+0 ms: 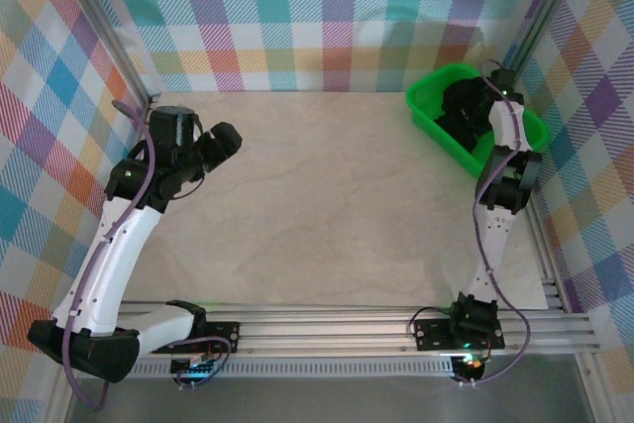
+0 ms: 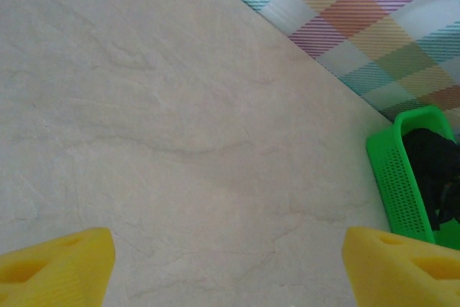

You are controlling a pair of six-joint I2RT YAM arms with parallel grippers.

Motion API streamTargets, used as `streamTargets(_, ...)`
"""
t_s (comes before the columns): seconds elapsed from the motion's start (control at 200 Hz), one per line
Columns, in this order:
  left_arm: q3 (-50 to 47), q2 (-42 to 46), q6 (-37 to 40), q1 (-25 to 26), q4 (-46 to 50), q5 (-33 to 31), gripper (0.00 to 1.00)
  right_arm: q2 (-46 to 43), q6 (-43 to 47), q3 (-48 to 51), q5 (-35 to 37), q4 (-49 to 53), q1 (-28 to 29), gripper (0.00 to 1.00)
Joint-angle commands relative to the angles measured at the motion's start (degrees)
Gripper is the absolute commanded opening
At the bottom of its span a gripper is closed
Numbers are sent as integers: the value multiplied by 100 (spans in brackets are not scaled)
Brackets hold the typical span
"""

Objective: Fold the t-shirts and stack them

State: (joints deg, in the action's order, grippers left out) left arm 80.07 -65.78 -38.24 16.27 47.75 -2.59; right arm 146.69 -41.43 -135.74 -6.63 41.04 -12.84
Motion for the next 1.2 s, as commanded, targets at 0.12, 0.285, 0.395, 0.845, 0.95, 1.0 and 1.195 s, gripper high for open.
streamTargets(0.12, 60, -47, -63, 138, -143, 191, 82, -1592, 213, 2, 352, -1504, 155, 0)
streamTargets(0.285, -53, 97, -55, 157, -139, 216, 82, -2514, -527, 1272, 52, -2437, 237, 0)
streamTargets(0.395, -171, 176, -55, 157, -169, 283, 82, -3130, -811, 2439, -239, -3484, 450, 0)
streamTargets(0.845, -306, 112, 10, 166, -291, 460, 82, -5465, -431, 3952, -807, -4370, 1114, 0)
streamTargets(0.95, -403, 106, -12, 166, -336, 429, 82, -5774, 221, 3523, -1031, -3846, 1577, 0)
streamTargets(1.0, -431, 97, -21, 166, -323, 378, 82, -5880, 569, 3366, -1011, -3566, 1886, 0)
streamTargets(1.195, -349, 12, -118, 166, -85, -149, 84, -6248, 2121, 3755, -23, -2384, 3501, 0)
